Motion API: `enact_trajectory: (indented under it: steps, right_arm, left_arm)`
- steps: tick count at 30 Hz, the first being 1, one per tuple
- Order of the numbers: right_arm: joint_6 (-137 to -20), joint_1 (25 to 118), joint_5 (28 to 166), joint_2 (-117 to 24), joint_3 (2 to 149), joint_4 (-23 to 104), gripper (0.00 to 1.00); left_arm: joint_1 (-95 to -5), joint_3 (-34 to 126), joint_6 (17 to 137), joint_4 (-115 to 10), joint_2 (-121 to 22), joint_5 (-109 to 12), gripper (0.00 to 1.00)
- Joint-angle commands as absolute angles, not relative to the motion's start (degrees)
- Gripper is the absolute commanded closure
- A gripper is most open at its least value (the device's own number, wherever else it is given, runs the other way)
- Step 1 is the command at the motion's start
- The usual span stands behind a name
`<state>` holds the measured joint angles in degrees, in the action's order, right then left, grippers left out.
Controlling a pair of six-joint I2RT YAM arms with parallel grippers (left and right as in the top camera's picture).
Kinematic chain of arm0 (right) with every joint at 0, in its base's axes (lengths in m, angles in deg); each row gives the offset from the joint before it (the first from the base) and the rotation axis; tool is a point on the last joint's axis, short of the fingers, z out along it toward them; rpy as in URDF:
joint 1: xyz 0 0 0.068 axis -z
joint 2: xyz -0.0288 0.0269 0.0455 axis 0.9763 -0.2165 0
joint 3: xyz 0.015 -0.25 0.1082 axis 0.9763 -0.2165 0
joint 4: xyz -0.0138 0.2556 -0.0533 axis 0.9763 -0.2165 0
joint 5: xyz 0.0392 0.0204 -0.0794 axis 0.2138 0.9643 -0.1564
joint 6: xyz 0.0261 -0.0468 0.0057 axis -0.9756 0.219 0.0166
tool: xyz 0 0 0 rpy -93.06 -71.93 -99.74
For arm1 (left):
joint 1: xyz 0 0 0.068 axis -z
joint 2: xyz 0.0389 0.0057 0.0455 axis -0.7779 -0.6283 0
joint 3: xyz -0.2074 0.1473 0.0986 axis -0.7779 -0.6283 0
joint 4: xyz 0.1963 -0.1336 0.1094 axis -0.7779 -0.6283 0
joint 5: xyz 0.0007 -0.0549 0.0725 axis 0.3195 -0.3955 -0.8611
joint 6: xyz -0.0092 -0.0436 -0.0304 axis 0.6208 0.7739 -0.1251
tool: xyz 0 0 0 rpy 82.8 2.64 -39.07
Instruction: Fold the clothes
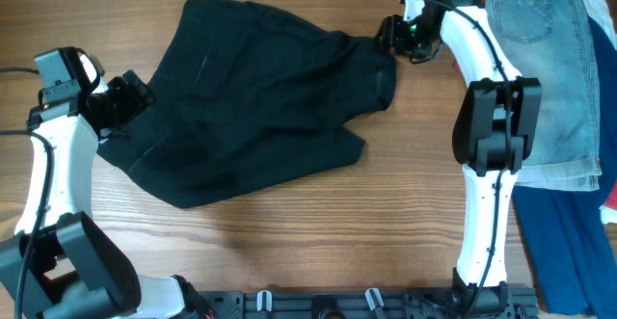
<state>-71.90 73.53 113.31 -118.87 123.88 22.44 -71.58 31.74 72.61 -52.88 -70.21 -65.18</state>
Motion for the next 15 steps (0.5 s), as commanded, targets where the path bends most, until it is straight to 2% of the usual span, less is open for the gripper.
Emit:
enact_trajectory:
  steps: [1, 3, 7, 9, 11, 12, 15]
  right_arm:
    - [-72.60, 72.79, 117.40, -117.34, 124.23, 22.63, 0.32]
    - [-72.58, 72.22, 117.42, -117.51, 123.92, 23.14, 0.31]
    - [-72.12, 70.58, 116.72, -118.87, 123.90, 26.98, 0.45]
    - [-73.17, 70.06, 113.53, -119.41, 123.90, 31.01, 0.62]
    - [-74.09, 70.06, 112.55, -119.61, 123.90, 34.02, 0.85]
    - [-74.15, 70.23, 112.57, -119.61, 123.90, 34.87, 0.94]
    - [-74.66, 70.60, 112.52, -119.61, 123.90, 34.79, 0.96]
  left_arm:
    - [-71.41, 31.50, 71.25, -52.68, -69.69, -65.31, 0.09]
    - [-71.41, 31.50, 71.25, -52.68, -69.69, -65.31, 0.09]
    - [-71.41, 31.50, 71.25, -52.70, -69.69, -65.29, 0.09]
    - [-71.41, 31.50, 71.28, -52.70, -69.69, -65.29, 0.09]
    - [-71.41, 31.50, 71.28, -52.70, -69.69, -65.29, 0.09]
    - [-71.41, 31.50, 71.28, -52.77, -69.69, -65.29, 0.09]
    - [-71.41, 31.50, 71.28, -53.14, -69.69, -65.29, 0.09]
